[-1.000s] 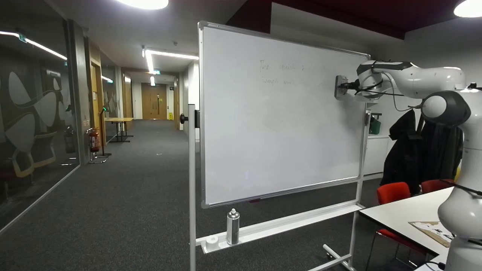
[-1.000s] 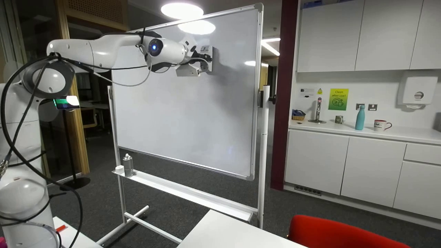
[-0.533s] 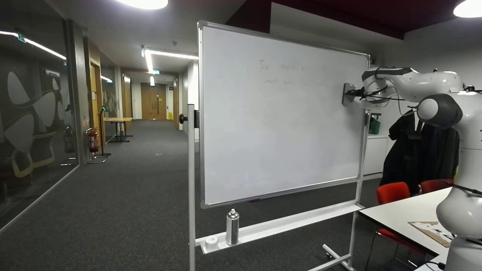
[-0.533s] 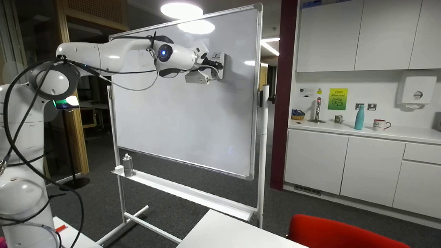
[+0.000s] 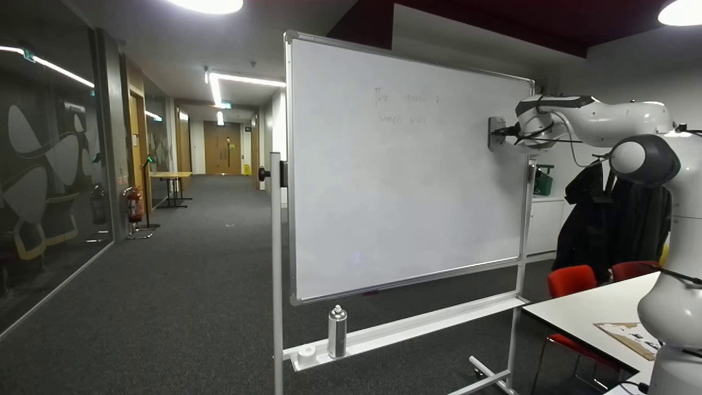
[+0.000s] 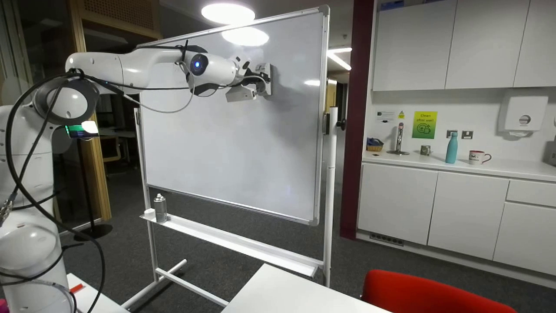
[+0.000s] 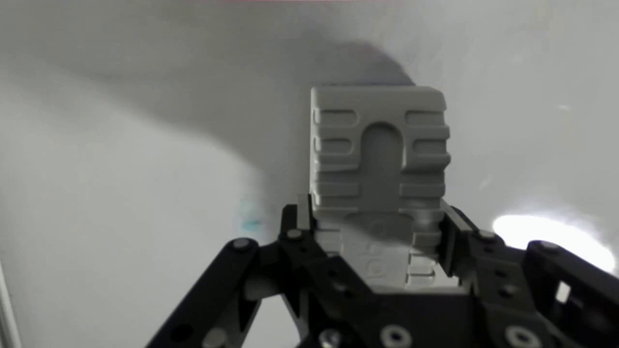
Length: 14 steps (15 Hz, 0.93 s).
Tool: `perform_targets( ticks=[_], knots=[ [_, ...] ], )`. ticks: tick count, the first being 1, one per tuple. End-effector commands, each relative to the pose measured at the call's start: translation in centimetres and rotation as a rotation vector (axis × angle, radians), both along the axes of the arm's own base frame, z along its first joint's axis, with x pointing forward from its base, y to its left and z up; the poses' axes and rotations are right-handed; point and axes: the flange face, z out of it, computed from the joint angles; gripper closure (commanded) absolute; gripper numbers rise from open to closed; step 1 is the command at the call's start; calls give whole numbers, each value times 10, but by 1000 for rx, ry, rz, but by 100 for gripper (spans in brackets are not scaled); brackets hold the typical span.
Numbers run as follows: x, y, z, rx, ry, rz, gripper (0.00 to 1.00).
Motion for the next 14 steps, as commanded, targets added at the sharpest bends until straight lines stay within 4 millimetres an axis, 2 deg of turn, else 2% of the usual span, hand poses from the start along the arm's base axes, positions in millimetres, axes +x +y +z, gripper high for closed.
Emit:
perform_targets(
  ticks=[1, 6, 9, 12, 14],
  knots=[
    [8, 80, 8, -127, -3, 103, 65],
    [5, 161, 10, -256, -14, 174, 65],
    [4, 201, 7, -314, -17, 214, 65],
    [3, 236, 2, -358, -20, 251, 65],
    [4, 247, 4, -371, -29, 259, 65]
  ],
)
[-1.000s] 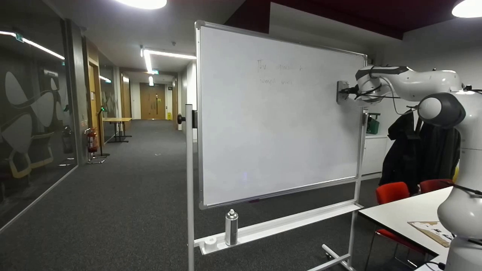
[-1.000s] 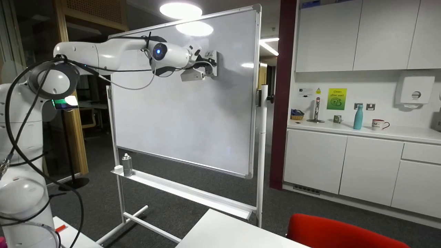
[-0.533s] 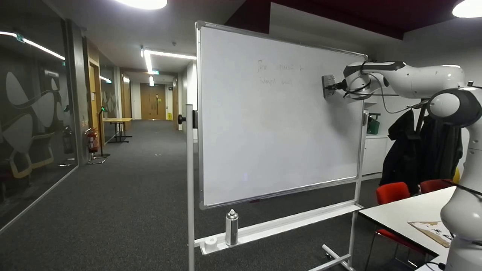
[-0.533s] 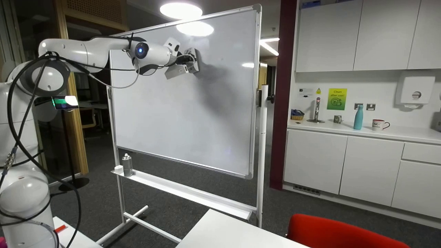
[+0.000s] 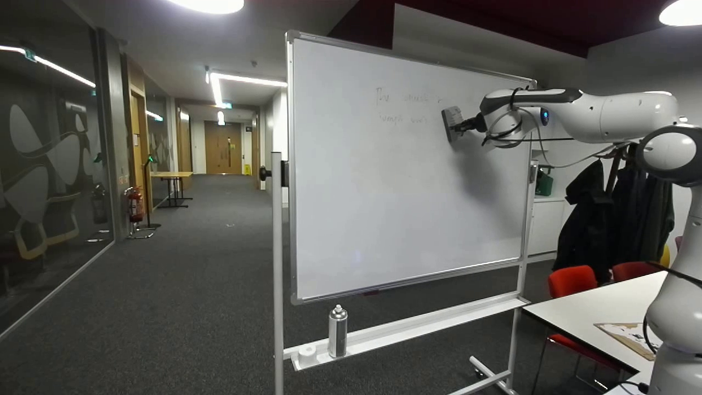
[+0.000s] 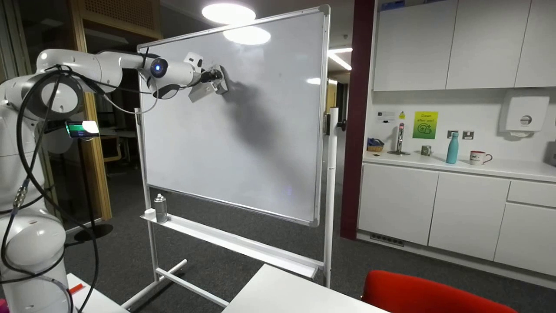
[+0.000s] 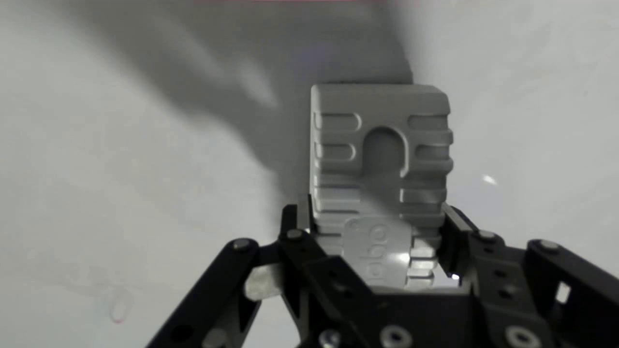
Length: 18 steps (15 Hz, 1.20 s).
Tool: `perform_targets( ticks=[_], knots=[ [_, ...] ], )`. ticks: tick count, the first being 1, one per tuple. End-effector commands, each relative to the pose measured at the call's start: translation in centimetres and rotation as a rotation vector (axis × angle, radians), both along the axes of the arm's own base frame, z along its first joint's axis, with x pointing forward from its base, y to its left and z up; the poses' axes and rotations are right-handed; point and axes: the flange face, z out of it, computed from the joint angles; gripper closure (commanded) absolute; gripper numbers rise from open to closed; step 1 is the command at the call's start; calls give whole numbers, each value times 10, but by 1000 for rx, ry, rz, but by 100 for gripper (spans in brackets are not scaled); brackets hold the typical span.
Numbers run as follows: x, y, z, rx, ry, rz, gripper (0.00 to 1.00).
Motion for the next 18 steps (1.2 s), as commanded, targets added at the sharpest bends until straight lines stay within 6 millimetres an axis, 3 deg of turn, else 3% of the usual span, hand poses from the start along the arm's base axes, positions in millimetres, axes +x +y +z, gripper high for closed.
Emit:
perform_targets(
  ticks=[1, 3, 7, 12, 15, 18],
  knots=[
    [8, 30, -4, -68, -5, 42, 65],
    [8, 21, 6, -56, -20, 30, 65],
    [0, -18, 35, 2, -61, -18, 65],
    [-17, -94, 75, 101, -130, -118, 65],
    [-20, -137, 88, 146, -146, -166, 65],
    [-13, -137, 88, 146, -141, -163, 65]
  ],
)
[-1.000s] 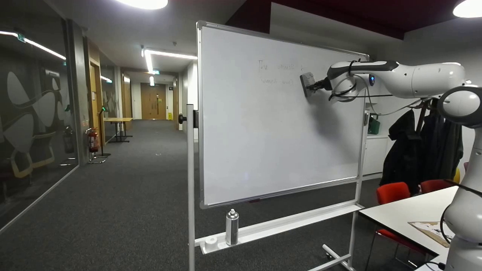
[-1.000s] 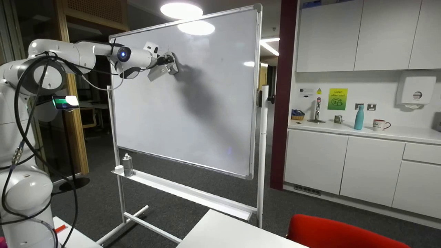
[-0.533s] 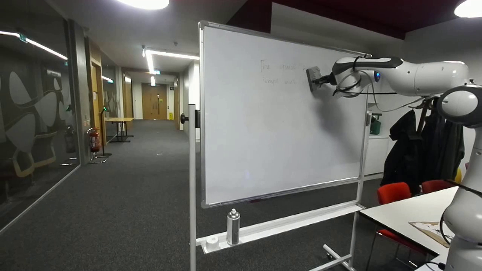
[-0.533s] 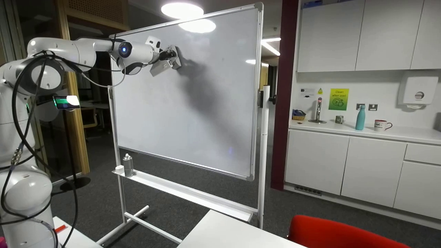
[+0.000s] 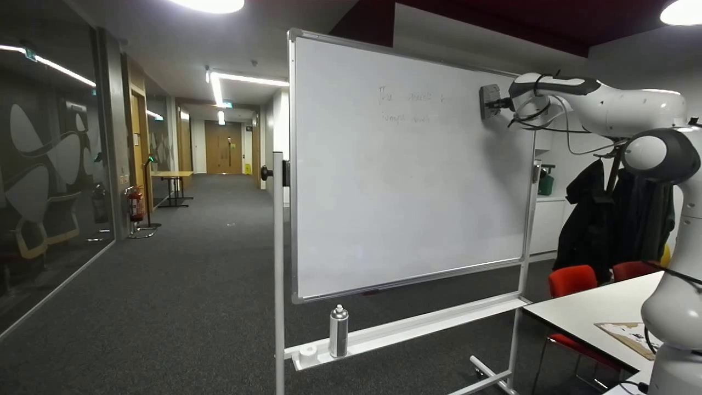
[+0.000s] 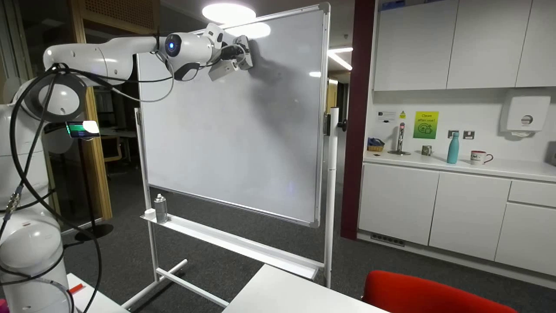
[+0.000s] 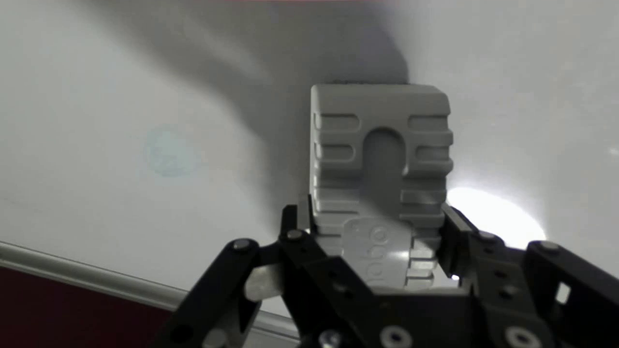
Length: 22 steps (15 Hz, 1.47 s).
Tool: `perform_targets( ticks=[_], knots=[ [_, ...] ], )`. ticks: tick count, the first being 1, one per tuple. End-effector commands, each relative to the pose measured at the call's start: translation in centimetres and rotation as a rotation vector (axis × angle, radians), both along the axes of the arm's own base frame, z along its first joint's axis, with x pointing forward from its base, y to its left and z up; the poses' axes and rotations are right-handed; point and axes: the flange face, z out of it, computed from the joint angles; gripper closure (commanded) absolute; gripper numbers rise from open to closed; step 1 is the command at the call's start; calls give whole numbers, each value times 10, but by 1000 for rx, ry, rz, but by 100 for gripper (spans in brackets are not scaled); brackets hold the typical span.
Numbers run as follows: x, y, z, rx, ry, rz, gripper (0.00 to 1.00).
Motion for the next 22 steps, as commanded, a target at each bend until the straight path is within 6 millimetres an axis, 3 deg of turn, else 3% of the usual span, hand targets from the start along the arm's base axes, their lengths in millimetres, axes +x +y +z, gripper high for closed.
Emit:
perform_targets(
  ticks=[1, 3, 6, 11, 14, 17, 22],
  knots=[
    [15, 15, 7, -13, -11, 26, 65],
    [22, 46, -1, -52, 10, 69, 65],
    [25, 108, -12, -122, 38, 163, 65],
    [14, 213, -37, -244, 76, 319, 65],
    [18, 256, -60, -287, 106, 394, 65],
    [23, 265, -66, -297, 115, 413, 65],
    [21, 231, -30, -257, 60, 356, 65]
  ],
)
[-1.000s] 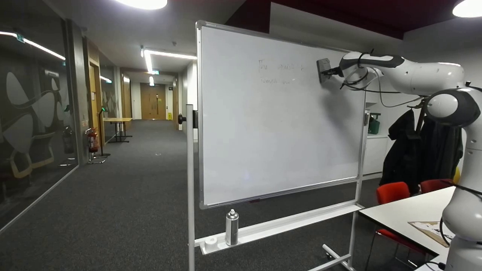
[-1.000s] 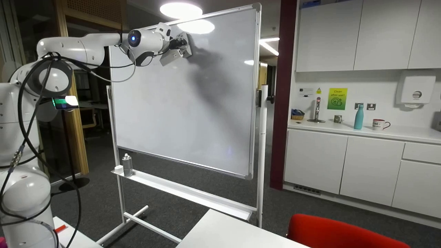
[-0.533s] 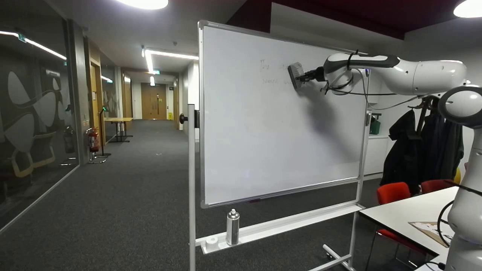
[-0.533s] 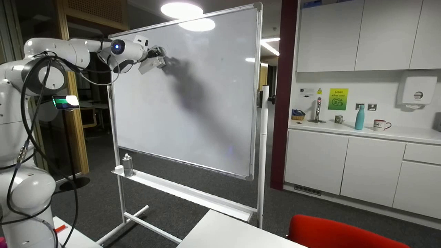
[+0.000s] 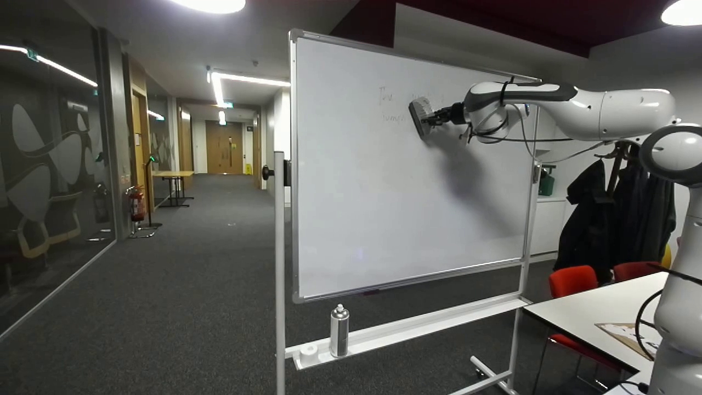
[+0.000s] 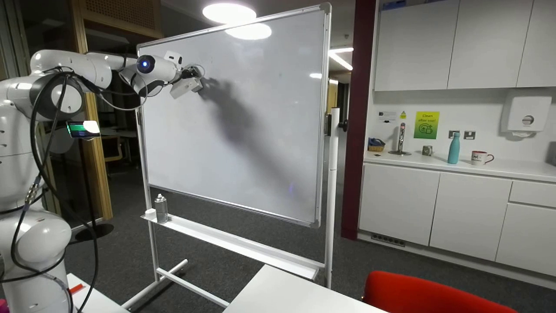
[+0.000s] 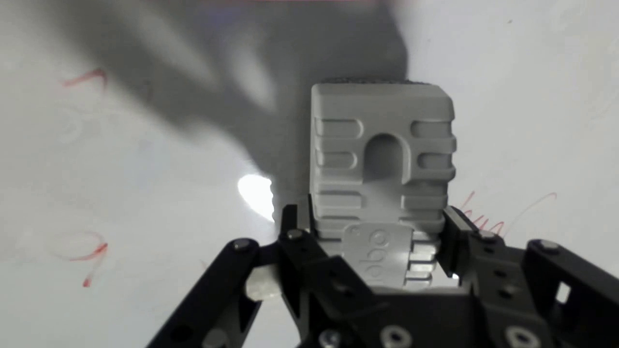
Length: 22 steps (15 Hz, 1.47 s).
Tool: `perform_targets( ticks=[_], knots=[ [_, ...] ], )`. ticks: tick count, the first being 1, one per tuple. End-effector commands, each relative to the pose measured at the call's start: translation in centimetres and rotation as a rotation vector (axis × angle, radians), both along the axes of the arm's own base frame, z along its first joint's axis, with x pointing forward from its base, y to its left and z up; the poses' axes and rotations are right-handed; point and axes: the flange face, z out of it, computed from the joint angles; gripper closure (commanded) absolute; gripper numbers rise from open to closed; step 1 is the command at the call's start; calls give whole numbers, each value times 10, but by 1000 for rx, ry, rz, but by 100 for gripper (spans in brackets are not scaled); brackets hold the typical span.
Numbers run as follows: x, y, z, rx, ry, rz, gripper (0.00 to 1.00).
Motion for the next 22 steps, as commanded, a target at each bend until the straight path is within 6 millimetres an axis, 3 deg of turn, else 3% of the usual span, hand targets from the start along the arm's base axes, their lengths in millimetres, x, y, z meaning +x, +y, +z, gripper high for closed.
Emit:
perform_targets(
  ticks=[1, 4, 7, 10, 13, 22],
  knots=[
    [-1, -35, 35, 14, -70, -63, 65],
    [2, -71, 53, 44, -96, -124, 65],
    [10, -108, 58, 74, -101, -190, 65],
    [14, -123, 62, 97, -103, -221, 65],
    [16, -110, 59, 89, -95, -209, 65],
    [30, -65, 2, -57, -24, -168, 65]
  ],
)
